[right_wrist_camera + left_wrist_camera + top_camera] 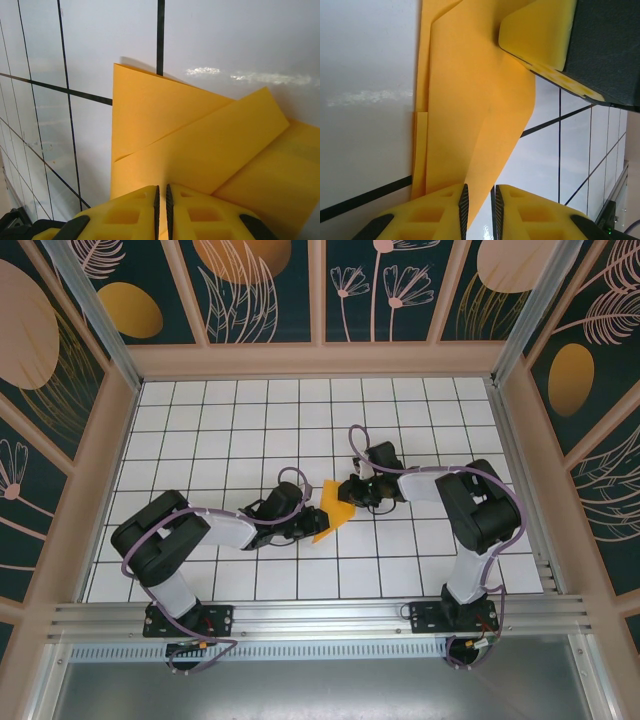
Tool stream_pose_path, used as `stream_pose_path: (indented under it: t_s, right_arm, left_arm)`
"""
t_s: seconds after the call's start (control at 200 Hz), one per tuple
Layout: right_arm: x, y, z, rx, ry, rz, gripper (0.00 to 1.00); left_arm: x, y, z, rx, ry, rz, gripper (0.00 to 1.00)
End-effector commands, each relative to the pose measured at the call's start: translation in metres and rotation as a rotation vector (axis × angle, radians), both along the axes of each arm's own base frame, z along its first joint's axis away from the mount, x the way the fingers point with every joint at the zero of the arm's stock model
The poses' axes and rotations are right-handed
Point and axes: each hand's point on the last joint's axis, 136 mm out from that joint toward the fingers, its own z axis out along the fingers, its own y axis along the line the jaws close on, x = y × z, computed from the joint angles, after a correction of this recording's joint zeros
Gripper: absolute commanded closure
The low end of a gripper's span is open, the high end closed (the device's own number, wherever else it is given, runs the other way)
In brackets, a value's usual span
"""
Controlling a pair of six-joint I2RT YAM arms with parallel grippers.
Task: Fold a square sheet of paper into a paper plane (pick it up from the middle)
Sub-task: Fourth fold the wing at the center of the table.
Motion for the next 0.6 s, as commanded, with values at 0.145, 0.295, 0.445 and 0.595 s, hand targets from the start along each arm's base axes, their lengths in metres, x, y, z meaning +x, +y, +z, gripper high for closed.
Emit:
stream_pose_path:
  t_s: [0.145, 0.295, 0.445, 0.595]
  right_arm:
    - [-0.008, -0.015, -0.030, -0.101, 0.063, -0.028, 0.84]
    - [-0.008, -0.016, -0.030, -0.103, 0.065, -0.029, 0.84]
    - [-0.009, -0.016, -0.032, -0.105, 0.068, -0.028, 0.84]
    - [-0.011, -0.016, -0.034, -0.108, 0.074, -0.026, 0.84]
  left_arm:
    - [-0.006, -0.002, 0.022, -0.030, -0.030, -0.008, 0.74]
    - [-0.013, -0.004, 0.019, -0.019, -0.016, -0.021, 0.74]
    - [-0.017, 0.003, 0.005, 0.019, 0.012, -0.003, 0.74]
    - [-0.019, 0.010, -0.006, 0.056, 0.032, 0.013, 0.75]
